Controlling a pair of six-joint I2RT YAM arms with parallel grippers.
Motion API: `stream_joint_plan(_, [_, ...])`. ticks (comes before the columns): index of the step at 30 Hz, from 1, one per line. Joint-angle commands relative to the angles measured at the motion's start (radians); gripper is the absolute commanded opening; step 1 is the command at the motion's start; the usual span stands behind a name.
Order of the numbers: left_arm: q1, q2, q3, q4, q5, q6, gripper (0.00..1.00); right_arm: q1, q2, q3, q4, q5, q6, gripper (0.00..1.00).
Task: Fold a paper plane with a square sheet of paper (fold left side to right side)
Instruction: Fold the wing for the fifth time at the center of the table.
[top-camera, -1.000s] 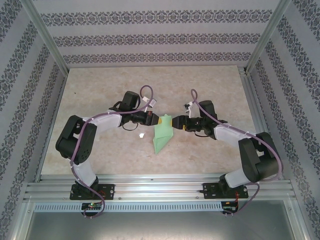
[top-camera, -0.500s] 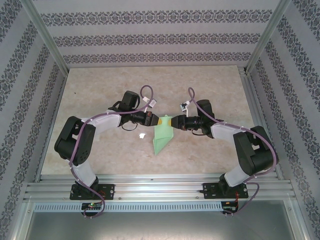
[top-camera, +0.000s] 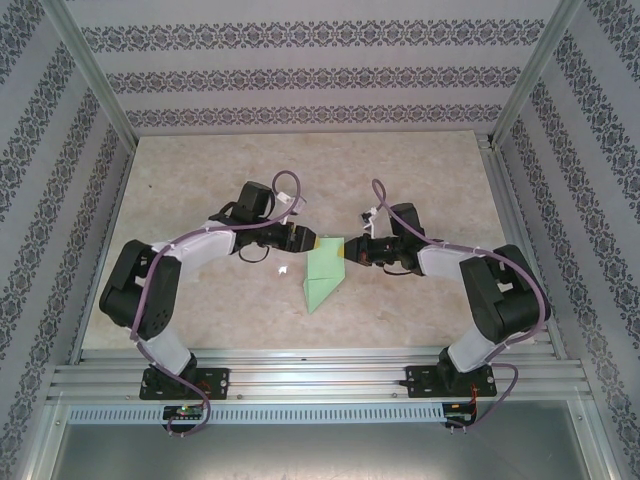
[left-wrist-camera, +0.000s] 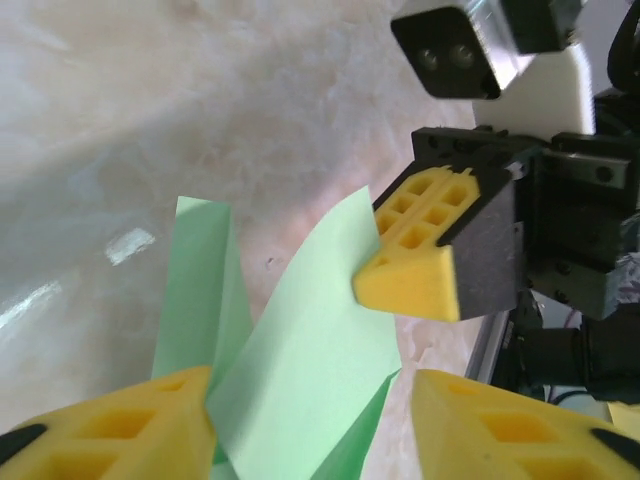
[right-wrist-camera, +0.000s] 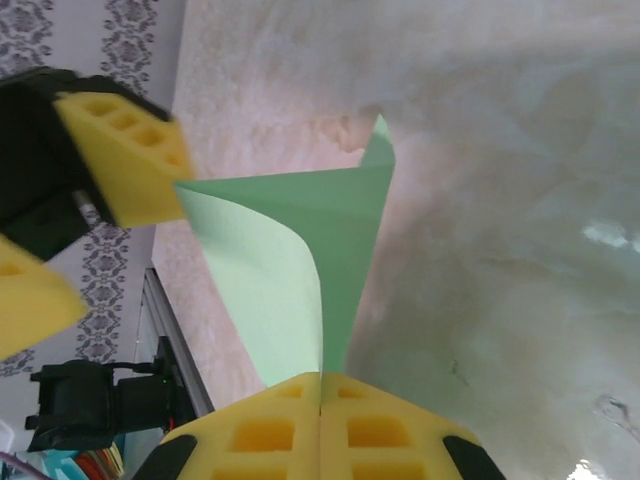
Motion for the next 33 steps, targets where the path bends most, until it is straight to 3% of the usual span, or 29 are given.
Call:
stream_joint_plan(1, [0.005, -0.148, -0.055, -0.065, -0.16, 0.033, 0.59, 0.011, 0.032, 0.051, -0.12, 0.09, -0.004, 0.0])
stream_joint_plan(5, [-0.101, -0.293, -0.12, -0.188, -0.377, 0.077, 0.63, 0.004, 0.06, 0.075, -0.166, 0.096, 0.054, 0.0])
stream_joint_plan(9, [-0.243, -0.351, -0.161, -0.282, -0.515, 0.06, 0.64, 0.006, 0.069, 0.087, -0.178, 0.097, 0.118, 0.0])
stream_joint_plan(18, [-0.507, -0.232, -0.127, -0.319, -0.753, -0.038, 0.68, 0.012, 0.081, 0.105, -0.22, 0.099, 0.143, 0.0])
stream_joint_plan(26, [-0.595, -0.029, -0.003, -0.33, -0.843, -0.044, 0.71, 0.014, 0.09, 0.113, -0.233, 0.097, 0.142, 0.0])
stream_joint_plan(33, [-0.615, 0.071, 0.071, -0.376, -0.936, -0.041, 0.72, 0.016, 0.103, 0.12, -0.234, 0.091, 0.136, 0.0])
